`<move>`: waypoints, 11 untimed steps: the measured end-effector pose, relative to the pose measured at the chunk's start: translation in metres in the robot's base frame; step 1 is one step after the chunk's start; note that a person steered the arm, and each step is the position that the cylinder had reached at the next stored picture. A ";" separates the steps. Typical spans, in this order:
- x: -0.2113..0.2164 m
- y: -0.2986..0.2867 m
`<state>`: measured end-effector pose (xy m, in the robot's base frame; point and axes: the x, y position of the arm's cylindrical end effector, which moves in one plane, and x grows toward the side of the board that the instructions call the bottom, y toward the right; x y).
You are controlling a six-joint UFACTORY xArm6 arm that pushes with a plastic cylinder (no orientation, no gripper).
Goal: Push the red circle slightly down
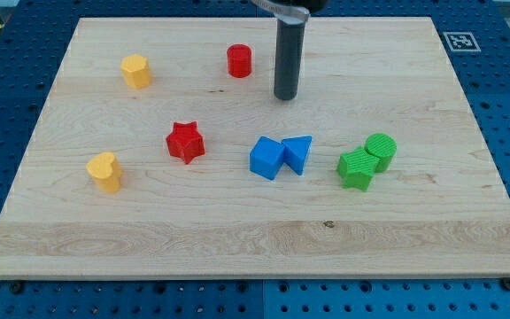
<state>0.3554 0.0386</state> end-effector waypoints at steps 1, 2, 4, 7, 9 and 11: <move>-0.029 -0.003; -0.047 -0.019; -0.079 -0.049; -0.059 -0.073; -0.043 -0.082; -0.030 -0.092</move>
